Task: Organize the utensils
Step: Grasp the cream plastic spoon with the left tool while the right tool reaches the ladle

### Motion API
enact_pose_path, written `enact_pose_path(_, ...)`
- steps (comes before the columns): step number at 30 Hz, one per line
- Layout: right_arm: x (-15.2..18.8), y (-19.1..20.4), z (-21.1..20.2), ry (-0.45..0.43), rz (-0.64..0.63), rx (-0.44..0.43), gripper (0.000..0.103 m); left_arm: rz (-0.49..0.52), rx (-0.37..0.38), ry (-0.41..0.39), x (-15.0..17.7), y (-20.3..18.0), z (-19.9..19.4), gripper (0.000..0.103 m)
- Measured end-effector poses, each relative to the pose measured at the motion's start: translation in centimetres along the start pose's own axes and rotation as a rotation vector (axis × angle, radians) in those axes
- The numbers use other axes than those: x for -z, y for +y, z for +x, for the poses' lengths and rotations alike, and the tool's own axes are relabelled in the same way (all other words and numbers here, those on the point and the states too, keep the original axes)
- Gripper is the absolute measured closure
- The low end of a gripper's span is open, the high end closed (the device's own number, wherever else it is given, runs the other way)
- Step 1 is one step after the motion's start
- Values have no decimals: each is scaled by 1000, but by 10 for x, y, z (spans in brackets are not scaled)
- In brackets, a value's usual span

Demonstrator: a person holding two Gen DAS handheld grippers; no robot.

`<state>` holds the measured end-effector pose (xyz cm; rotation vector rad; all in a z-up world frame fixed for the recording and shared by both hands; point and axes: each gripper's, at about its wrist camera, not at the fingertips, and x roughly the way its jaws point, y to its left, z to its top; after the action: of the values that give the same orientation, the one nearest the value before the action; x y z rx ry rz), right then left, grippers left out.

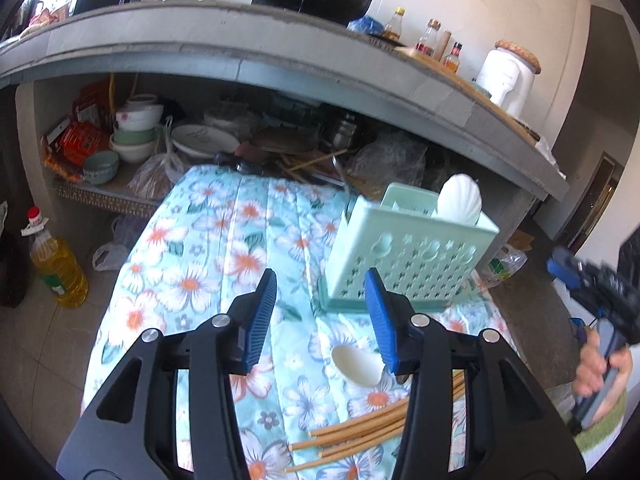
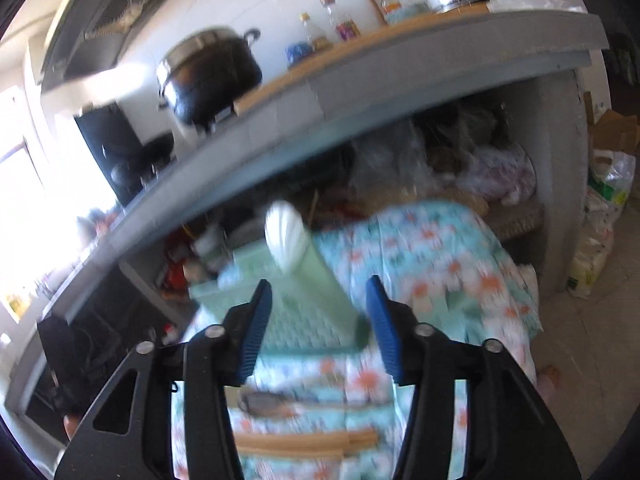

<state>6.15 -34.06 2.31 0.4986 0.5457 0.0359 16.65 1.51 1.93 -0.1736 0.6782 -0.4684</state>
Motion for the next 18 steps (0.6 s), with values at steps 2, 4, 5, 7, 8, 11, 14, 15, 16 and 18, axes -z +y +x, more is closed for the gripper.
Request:
enact_pose_path(2,22,1,0,64,-15,20,49,-4,-7,18,7,-1,3,60)
enact_pose_path(4,41,1,1,109,-23,32,47,-8,-6,36,15,-1,5,59)
enact_pose_path(5,49,0,1,125,-22,34,47,-10,0,50,19,-2,7,59)
enact_pose_path(7,68,-2,2,166,-10,43,47,-7,13,73,25,-5,11,59)
enact_pose_path(8,77,-4,3,184,1,47,47,-3,17,82,29,-7,13,59)
enact_pose_path(11,94,-8,4,212,21,56,47,-1,46,108,37,-12,20,59)
enact_pose_path(14,107,-11,6,236,47,56,47,7,93,130,43,-20,26,59)
enact_pose_path(15,110,-12,6,241,53,54,47,15,113,135,45,-24,28,59)
enact_pose_path(16,112,-13,7,245,58,51,47,21,130,140,47,-27,29,59)
enact_pose_path(18,115,-13,8,251,63,48,47,40,168,163,50,-35,35,59)
